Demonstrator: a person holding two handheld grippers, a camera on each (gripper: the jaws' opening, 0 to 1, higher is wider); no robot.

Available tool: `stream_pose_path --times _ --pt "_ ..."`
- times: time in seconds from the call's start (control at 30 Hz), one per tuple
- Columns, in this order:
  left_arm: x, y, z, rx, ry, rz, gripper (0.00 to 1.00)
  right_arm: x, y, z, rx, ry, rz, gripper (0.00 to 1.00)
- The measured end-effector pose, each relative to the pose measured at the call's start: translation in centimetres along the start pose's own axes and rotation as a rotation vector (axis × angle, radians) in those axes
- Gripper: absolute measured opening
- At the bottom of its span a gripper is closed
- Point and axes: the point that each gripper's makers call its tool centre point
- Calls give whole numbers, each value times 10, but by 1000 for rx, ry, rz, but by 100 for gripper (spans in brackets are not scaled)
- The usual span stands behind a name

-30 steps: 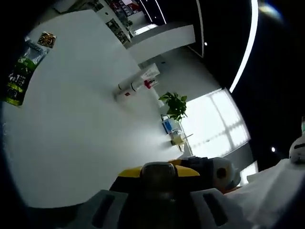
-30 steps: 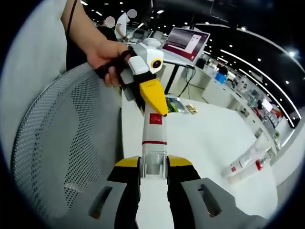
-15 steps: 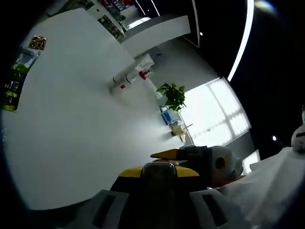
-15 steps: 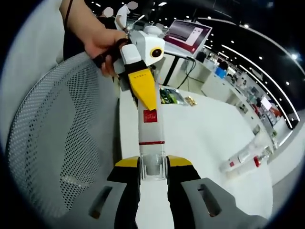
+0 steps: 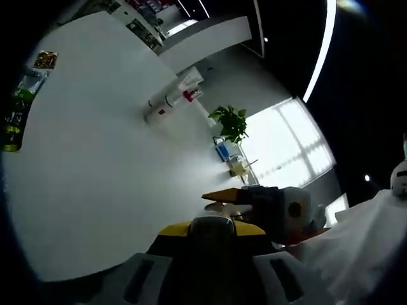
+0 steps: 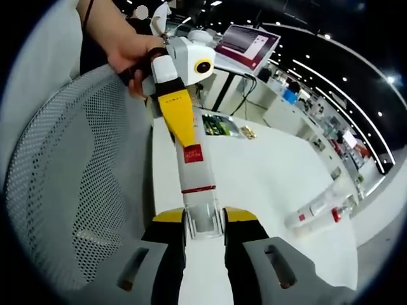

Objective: Arrange the skincare products in the storage area until every visible bottle or jar stands upright without overlapping.

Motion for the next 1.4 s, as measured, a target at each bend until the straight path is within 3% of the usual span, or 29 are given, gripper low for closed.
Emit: stream_pose_path --times 0.27,0.6,1.07,1.13,1.2,1.4 --pt "-5 1 -9 -48 50 24 22 -1 5 -6 64 37 14 20" --pt "-8 -1 -14 -75 83 21 22 -1 10 -2 120 26 26 21" --pt "-20 5 -37 -133 210 78 22 1 13 -3 356 62 -22 33" --pt "-21 5 -39 -139 226 83 22 2 16 -5 379 80 -24 39" --pt "-22 5 -41 -144 234 88 22 4 15 -9 470 99 -55 45" --pt "-24 11 -45 -147 263 119 22 3 16 -24 783 156 -177 49"
Point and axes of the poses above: the point that each gripper's makers call its tool centre point, and the gripper's own axes: x roughly forward along the fingers, y roughly to its right, z roughly out of its underside, and after that the axes turned 5 degrees about z, right-handed
